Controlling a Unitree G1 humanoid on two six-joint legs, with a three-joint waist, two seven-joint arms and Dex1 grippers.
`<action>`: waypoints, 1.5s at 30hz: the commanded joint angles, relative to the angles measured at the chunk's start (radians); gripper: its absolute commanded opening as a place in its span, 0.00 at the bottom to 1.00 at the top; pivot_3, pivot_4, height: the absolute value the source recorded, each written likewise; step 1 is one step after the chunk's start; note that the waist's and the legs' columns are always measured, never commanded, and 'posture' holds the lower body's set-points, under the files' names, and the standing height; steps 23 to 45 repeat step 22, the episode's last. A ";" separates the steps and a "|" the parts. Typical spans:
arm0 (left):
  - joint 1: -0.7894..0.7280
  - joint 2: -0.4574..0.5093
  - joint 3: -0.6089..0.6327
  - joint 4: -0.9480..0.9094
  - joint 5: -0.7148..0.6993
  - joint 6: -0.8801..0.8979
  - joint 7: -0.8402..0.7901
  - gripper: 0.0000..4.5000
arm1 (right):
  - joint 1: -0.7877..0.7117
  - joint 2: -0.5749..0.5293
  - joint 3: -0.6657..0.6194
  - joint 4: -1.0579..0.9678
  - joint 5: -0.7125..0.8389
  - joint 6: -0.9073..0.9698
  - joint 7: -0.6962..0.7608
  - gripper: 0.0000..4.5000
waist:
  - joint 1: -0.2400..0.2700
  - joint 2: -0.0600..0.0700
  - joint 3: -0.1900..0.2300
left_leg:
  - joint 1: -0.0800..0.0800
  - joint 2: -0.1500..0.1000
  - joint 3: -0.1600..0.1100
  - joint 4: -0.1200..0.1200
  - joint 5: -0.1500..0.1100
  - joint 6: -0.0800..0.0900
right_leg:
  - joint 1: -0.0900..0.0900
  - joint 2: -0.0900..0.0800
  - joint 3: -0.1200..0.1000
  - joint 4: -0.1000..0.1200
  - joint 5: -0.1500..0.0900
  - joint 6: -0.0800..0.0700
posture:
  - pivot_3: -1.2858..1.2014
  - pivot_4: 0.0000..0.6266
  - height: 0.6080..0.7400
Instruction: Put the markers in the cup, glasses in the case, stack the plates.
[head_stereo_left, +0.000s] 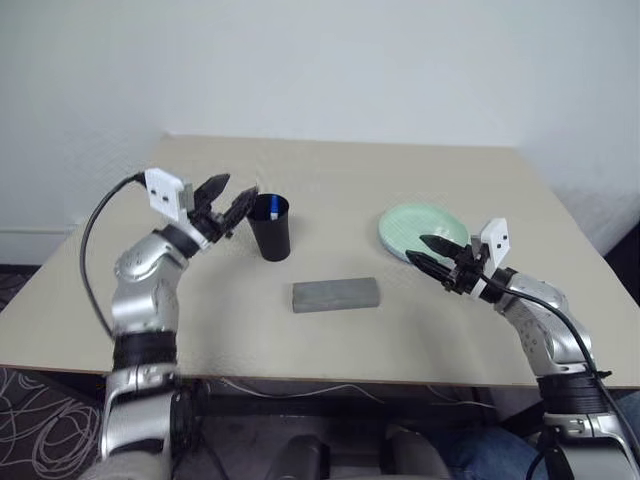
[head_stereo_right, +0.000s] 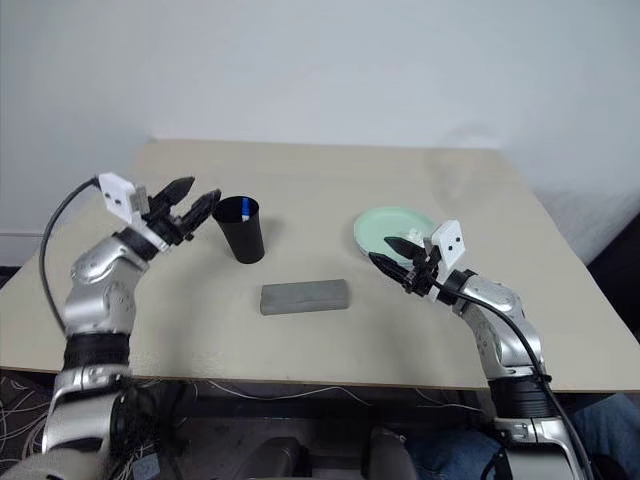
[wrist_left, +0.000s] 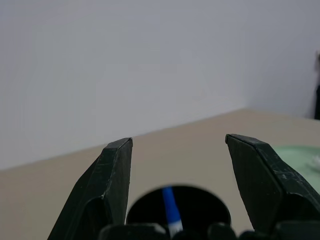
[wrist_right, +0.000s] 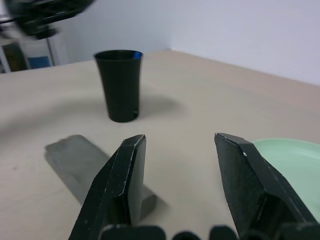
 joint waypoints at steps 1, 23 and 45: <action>0.124 0.008 -0.021 -0.223 -0.037 0.075 0.023 0.69 | -0.049 -0.025 -0.048 0.052 -0.004 -0.047 -0.001 0.53 | 0.000 0.000 0.000 | 0.000 0.000 0.000 0.000 0.000 0.000 | 0.000 0.000 0.000 0.000 0.000 0.000 | 0.52 0.00 0.86; 0.324 -0.118 -0.162 -0.211 0.095 -0.034 0.193 0.69 | 0.034 -0.087 -0.105 0.306 -0.018 -0.177 0.073 0.53 | 0.000 0.003 0.000 | 0.001 0.000 0.003 0.000 0.001 0.000 | 0.001 0.000 0.001 0.000 -0.001 -0.004 | 0.52 0.00 0.86; 0.324 -0.118 -0.162 -0.211 0.095 -0.034 0.193 0.69 | 0.034 -0.087 -0.105 0.306 -0.018 -0.177 0.073 0.53 | 0.000 0.003 0.000 | 0.001 0.000 0.003 0.000 0.001 0.000 | 0.001 0.000 0.001 0.000 -0.001 -0.004 | 0.52 0.00 0.86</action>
